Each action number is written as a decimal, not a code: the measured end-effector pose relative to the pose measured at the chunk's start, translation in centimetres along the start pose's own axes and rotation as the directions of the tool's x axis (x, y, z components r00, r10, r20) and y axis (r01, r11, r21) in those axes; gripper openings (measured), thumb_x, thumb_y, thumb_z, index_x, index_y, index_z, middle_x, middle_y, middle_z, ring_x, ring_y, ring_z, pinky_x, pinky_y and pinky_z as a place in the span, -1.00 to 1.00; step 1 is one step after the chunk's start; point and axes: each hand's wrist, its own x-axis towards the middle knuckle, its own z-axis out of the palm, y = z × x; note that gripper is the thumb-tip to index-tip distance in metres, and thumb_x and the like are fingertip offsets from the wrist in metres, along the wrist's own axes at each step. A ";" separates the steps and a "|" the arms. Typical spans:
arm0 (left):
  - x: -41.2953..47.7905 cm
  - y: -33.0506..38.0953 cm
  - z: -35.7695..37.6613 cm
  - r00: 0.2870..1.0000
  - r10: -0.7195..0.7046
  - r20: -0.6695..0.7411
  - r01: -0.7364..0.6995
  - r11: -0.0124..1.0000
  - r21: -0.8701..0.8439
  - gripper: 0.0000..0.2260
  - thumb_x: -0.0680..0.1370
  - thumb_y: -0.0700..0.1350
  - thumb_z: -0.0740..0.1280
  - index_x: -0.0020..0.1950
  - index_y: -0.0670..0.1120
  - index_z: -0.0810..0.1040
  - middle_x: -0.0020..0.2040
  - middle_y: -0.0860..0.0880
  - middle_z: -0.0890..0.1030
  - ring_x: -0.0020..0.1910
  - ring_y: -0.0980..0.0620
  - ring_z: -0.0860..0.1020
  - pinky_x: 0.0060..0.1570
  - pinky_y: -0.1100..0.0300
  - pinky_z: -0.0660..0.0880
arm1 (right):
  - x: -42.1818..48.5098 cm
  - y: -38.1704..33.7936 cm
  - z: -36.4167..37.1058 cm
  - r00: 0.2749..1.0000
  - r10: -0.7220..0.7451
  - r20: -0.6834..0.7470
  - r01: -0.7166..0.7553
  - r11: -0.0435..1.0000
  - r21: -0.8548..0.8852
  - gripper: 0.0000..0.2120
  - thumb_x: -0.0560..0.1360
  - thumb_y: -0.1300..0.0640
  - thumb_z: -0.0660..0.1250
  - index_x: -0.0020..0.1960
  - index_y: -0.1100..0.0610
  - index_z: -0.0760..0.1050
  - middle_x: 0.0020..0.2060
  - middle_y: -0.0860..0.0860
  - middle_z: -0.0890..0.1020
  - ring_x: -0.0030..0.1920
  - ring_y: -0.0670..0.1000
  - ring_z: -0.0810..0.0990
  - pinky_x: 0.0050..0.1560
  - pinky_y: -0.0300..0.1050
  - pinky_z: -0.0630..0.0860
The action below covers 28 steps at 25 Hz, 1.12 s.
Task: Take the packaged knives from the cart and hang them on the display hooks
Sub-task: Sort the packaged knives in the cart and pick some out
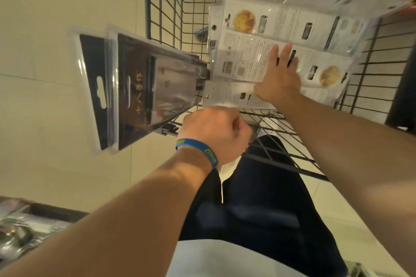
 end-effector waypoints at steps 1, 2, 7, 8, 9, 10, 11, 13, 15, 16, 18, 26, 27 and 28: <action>0.0 0.0 0.0 1.000 -0.001 0.001 0.001 1.000 -0.001 -0.72 0.47 0.12 0.08 -0.39 0.02 0.25 -0.44 0.09 0.40 -0.43 0.00 0.39 -0.41 0.22 0.13 | -0.1 0.2 0.0 1.000 -0.016 -0.021 0.017 1.000 0.016 -0.04 0.52 -0.12 0.36 0.66 0.06 -0.19 0.65 0.16 -0.18 0.60 0.36 0.04 0.37 0.28 0.40; 0.0 0.0 0.0 1.000 -0.003 0.002 0.003 1.000 -0.002 -0.71 0.48 0.12 0.08 -0.38 0.02 0.26 -0.44 0.09 0.41 -0.42 -0.01 0.41 -0.41 0.21 0.15 | -0.2 0.3 -0.1 0.997 -0.026 -0.075 0.029 0.999 0.037 -0.09 0.51 -0.17 0.32 0.66 0.07 -0.10 0.65 0.17 -0.11 0.56 0.36 0.14 0.35 0.29 0.41; -0.1 0.1 0.0 1.000 -0.005 0.002 0.005 1.000 -0.014 -0.71 0.48 0.12 0.09 -0.39 0.01 0.27 -0.46 0.11 0.39 -0.42 0.01 0.42 -0.38 0.20 0.25 | -0.2 0.0 0.7 0.999 -0.010 -0.044 0.008 0.999 -0.044 0.34 0.30 -0.34 0.56 0.65 0.11 -0.29 0.62 0.25 -0.27 0.61 0.37 -0.10 0.49 0.36 0.20; -0.1 0.1 0.1 1.000 -0.003 -0.005 0.003 1.000 -0.015 -0.71 0.48 0.11 0.09 -0.39 0.01 0.27 -0.46 0.10 0.39 -0.43 0.02 0.41 -0.38 0.20 0.25 | 0.0 -0.1 1.0 0.999 -0.005 -0.036 0.003 0.998 -0.064 0.38 0.27 -0.32 0.59 0.64 0.13 -0.32 0.61 0.26 -0.29 0.61 0.38 -0.12 0.48 0.36 0.23; 0.0 0.2 0.1 1.000 -0.004 -0.013 0.004 1.000 -0.015 -0.71 0.48 0.11 0.10 -0.39 0.00 0.27 -0.46 0.09 0.40 -0.44 0.02 0.41 -0.38 0.20 0.25 | 0.2 -0.3 1.3 0.999 -0.001 -0.041 -0.002 0.997 -0.077 0.40 0.26 -0.30 0.61 0.64 0.14 -0.33 0.61 0.27 -0.29 0.61 0.39 -0.11 0.45 0.36 0.28; -0.1 0.1 0.1 1.000 -0.009 -0.018 0.009 1.000 -0.012 -0.71 0.48 0.10 0.10 -0.39 -0.01 0.28 -0.45 0.08 0.42 -0.43 0.01 0.42 -0.38 0.20 0.25 | 0.3 -0.5 1.4 0.999 0.000 -0.048 -0.004 0.996 -0.093 0.40 0.26 -0.27 0.62 0.64 0.15 -0.32 0.61 0.29 -0.28 0.60 0.40 -0.08 0.43 0.34 0.32; 0.0 0.1 0.1 1.000 -0.013 -0.019 0.013 1.000 -0.009 -0.71 0.48 0.11 0.09 -0.38 -0.01 0.30 -0.44 0.07 0.45 -0.42 -0.01 0.43 -0.37 0.19 0.27 | 0.4 -0.6 1.2 0.998 -0.001 -0.059 -0.006 0.993 -0.122 0.37 0.30 -0.20 0.63 0.64 0.17 -0.31 0.61 0.31 -0.26 0.60 0.41 -0.05 0.42 0.32 0.34; 0.0 0.1 0.1 1.000 -0.017 -0.021 0.017 1.000 -0.003 -0.71 0.47 0.11 0.08 -0.38 0.00 0.32 -0.43 0.07 0.45 -0.41 -0.02 0.43 -0.36 0.19 0.26 | 0.4 -0.7 0.7 0.998 -0.016 -0.067 0.003 0.982 -0.189 0.20 0.44 0.02 0.58 0.64 0.23 -0.29 0.60 0.37 -0.20 0.58 0.43 0.02 0.45 0.30 0.33; -0.1 0.0 0.0 1.000 -0.021 -0.021 0.020 1.000 -0.012 -0.71 0.47 0.11 0.07 -0.39 0.00 0.30 -0.45 0.09 0.42 -0.43 0.02 0.40 -0.39 0.21 0.22 | -0.2 -0.6 0.4 1.000 -0.025 -0.004 0.023 0.976 -0.216 0.06 0.51 0.17 0.49 0.63 0.27 -0.27 0.60 0.40 -0.14 0.57 0.44 0.07 0.50 0.27 0.27; -0.1 0.0 0.0 0.999 -0.019 -0.026 0.019 1.000 -0.013 -0.71 0.46 0.12 0.07 -0.39 0.01 0.30 -0.45 0.08 0.42 -0.44 0.03 0.39 -0.40 0.21 0.23 | -0.7 -0.6 0.2 0.999 -0.027 0.038 0.034 0.979 -0.202 0.04 0.51 0.17 0.48 0.64 0.27 -0.25 0.60 0.39 -0.10 0.57 0.43 0.10 0.52 0.24 0.27; -0.1 0.0 0.2 0.999 -0.009 -0.045 0.009 1.000 -0.011 -0.71 0.45 0.13 0.04 -0.40 0.00 0.28 -0.45 0.06 0.43 -0.43 -0.05 0.41 -0.39 0.18 0.26 | -1.9 -0.4 -0.7 0.994 -0.040 0.101 0.049 0.995 -0.084 -0.07 0.49 0.15 0.49 0.64 0.22 -0.03 0.58 0.31 0.15 0.51 0.36 0.27 0.39 0.14 0.42; 0.5 -0.1 -0.1 0.998 -0.023 0.061 0.023 1.000 0.002 -0.70 0.46 0.16 0.08 -0.37 0.02 0.36 -0.44 0.02 0.42 -0.38 -0.15 0.41 -0.44 0.16 0.20 | -12.8 2.2 -11.6 0.994 0.071 -0.085 0.013 0.688 0.726 -0.66 0.56 0.25 0.30 0.20 -0.06 0.69 -0.08 -0.11 0.68 -0.06 -0.06 0.59 -0.06 -0.23 0.45; 0.7 0.0 -0.1 0.995 -0.038 0.095 0.038 0.999 -0.001 -0.68 0.48 0.17 0.09 -0.35 0.01 0.39 -0.42 0.01 0.44 -0.37 -0.15 0.44 -0.44 0.17 0.21 | -14.8 2.5 -12.9 0.990 0.076 -0.117 0.052 0.574 0.817 -0.66 0.54 0.26 0.30 0.17 -0.04 0.71 -0.12 -0.14 0.68 -0.07 -0.09 0.61 -0.07 -0.25 0.47; 0.8 0.0 -0.3 0.990 -0.062 0.129 0.063 0.998 -0.007 -0.66 0.50 0.18 0.09 -0.32 0.01 0.44 -0.39 0.00 0.49 -0.33 -0.15 0.48 -0.43 0.17 0.24 | -16.6 2.8 -14.2 0.986 0.099 -0.138 0.079 0.449 0.890 -0.67 0.51 0.28 0.30 0.10 -0.04 0.72 -0.19 -0.19 0.68 -0.13 -0.15 0.62 -0.10 -0.28 0.49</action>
